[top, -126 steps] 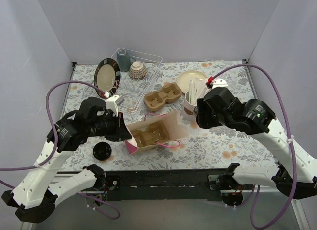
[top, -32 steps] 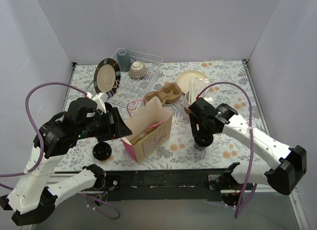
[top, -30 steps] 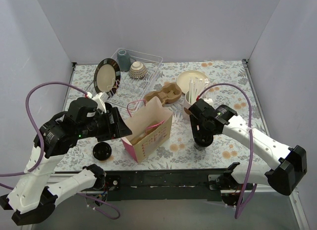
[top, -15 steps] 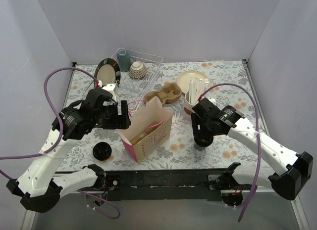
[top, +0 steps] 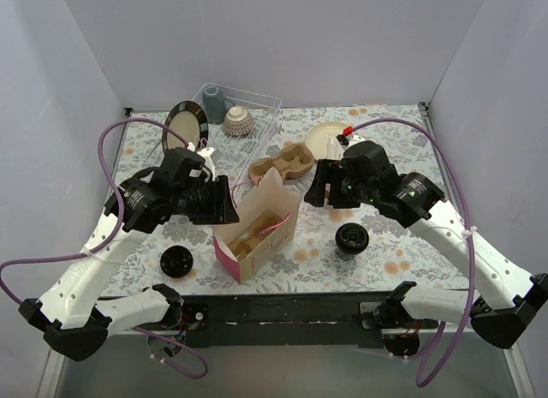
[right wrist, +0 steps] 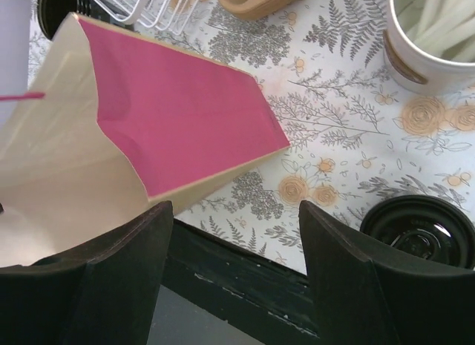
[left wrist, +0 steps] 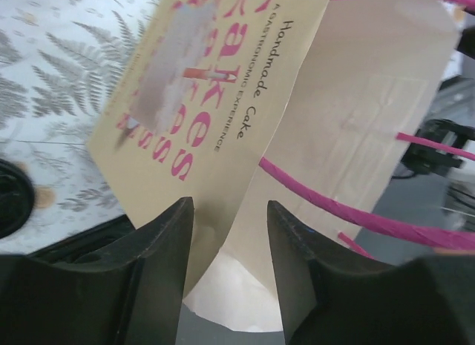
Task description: Pack the takeout coffee
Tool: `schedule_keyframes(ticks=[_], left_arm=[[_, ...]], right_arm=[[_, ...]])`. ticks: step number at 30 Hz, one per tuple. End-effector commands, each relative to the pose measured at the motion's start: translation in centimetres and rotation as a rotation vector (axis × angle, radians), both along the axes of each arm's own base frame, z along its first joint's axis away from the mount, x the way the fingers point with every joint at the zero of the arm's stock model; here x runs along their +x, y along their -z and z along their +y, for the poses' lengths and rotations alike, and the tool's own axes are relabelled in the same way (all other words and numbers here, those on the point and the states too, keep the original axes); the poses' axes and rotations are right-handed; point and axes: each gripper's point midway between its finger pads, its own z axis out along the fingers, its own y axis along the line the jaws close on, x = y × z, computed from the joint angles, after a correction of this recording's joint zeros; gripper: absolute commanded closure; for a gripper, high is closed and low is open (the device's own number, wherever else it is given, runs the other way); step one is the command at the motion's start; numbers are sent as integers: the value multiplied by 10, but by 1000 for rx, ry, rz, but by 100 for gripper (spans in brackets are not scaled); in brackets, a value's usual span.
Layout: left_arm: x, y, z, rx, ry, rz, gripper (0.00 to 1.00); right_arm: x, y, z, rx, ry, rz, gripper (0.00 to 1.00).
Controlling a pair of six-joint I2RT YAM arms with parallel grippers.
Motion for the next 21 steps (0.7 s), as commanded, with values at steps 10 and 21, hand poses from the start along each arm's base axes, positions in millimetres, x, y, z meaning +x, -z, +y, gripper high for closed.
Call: schedule_keyframes(ticks=[10,21], left_arm=[[-39,-19,-36,-268,6,232,60],[-39,-53,-43,-396,66,103,33]], right_arm=[[39,-53,34,187,98,-67,30],[65,-81,49,130,80,-125,30]])
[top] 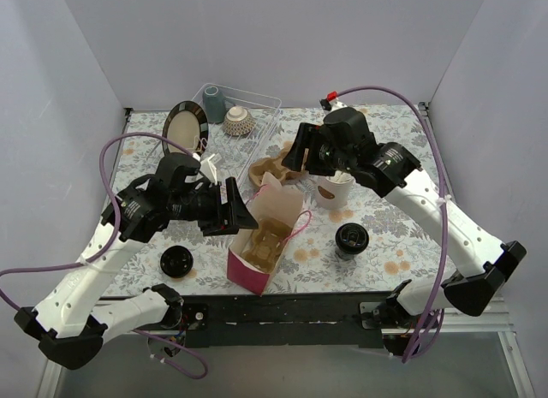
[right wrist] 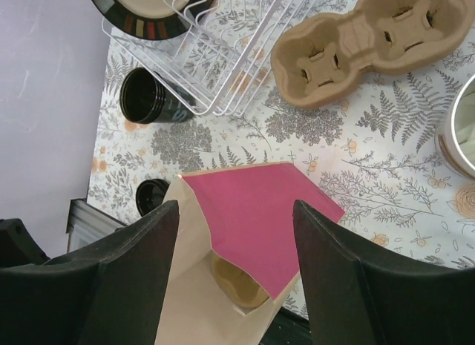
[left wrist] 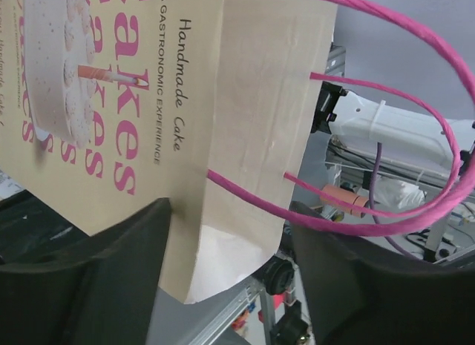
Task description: Pack the takeout coffee
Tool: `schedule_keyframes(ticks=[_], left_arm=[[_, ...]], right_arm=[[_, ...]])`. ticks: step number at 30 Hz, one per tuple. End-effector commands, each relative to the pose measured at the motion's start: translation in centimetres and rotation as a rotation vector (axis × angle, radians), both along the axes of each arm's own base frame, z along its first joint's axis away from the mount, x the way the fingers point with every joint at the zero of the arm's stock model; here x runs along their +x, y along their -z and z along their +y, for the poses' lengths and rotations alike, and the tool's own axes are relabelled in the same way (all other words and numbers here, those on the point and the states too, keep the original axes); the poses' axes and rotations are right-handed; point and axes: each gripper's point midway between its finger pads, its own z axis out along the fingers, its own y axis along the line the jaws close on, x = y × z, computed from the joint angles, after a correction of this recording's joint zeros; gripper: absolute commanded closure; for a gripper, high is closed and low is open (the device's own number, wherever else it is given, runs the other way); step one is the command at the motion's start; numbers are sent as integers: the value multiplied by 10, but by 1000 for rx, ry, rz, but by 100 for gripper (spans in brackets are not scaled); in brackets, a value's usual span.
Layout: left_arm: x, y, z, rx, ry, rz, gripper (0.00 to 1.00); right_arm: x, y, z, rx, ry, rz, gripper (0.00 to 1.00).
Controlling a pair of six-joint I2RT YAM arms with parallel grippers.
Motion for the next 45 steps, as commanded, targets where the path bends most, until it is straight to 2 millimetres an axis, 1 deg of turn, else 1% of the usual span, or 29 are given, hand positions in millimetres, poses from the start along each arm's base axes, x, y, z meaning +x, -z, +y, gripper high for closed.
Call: schedule_keyframes(ticks=[1,4,5,6,8,10,11,12,13,14,15,16,17,18,19,21,22,24,25,26,27,30,31,32,35,37,41,42,45], left_arm=[[1,-31,4,-53,-11,-113,30],[15,-31,13,28,-26,-189,27],[23,-22,18,98,-51,-186,27],[30,-30,20,116,-61,-214,26],[40,-26,25,194,-62,-233,27],[50,-43,28,209,-63,-315,26],[57,-47,26,220,-61,-333,26],[62,-60,26,216,-72,-374,26],[67,-65,27,228,-67,-401,26],[73,-64,24,243,-66,-404,25],[78,-68,23,247,-66,-421,25],[82,-77,21,245,-51,-466,25],[86,-78,20,251,-39,-485,25],[93,-73,15,272,-16,-497,25],[99,-74,11,279,11,-530,25],[113,-65,7,344,106,-608,27],[116,-67,-4,311,159,-653,26],[111,-76,-21,271,369,-820,27],[119,-90,-24,253,342,-892,28],[129,-95,-22,269,295,-916,29],[139,-101,-24,276,292,-970,36],[139,-90,-38,263,458,-1027,39],[138,-82,-44,253,510,-1019,36],[129,-77,-52,208,587,-1031,35],[119,-79,-64,125,690,-1106,33],[116,-73,-68,101,754,-1137,33],[119,-45,-79,90,891,-1118,31],[115,-41,-80,76,924,-1097,30],[118,-23,-82,86,969,-1080,30]], right_arm=[[2,-30,-15,-9,54,-34,30],[-10,-25,-31,-45,101,27,30],[-15,-25,-35,-42,106,41,30],[-20,-24,-36,-37,97,60,30],[-35,-19,-43,-2,108,99,30],[-49,-27,-52,56,122,99,30],[-52,-21,-53,65,117,100,30],[-55,-20,-53,82,105,88,30],[-62,-28,-57,114,79,47,31],[-66,-32,-53,151,52,37,31],[-70,-18,-55,141,51,66,31],[-77,-20,-58,174,55,75,31],[-82,-20,-54,203,33,86,32],[-85,-8,-53,202,26,112,33],[-88,-7,-54,216,30,114,33],[-98,3,-48,231,-13,163,33],[-99,5,-48,227,-16,168,34],[-99,8,-50,211,-19,165,34],[-98,7,-50,203,-21,164,33],[-98,6,-50,192,-26,158,33],[-98,7,-52,170,-33,157,33],[-100,7,-54,147,-50,153,33],[-102,8,-54,146,-57,157,33],[-102,8,-54,147,-60,155,33],[-106,6,-58,147,-63,145,33],[-107,6,-62,134,-64,129,33],[-101,-3,-81,60,-16,63,31],[-100,-5,-83,50,-16,49,31],[-99,-8,-89,22,-15,22,30]])
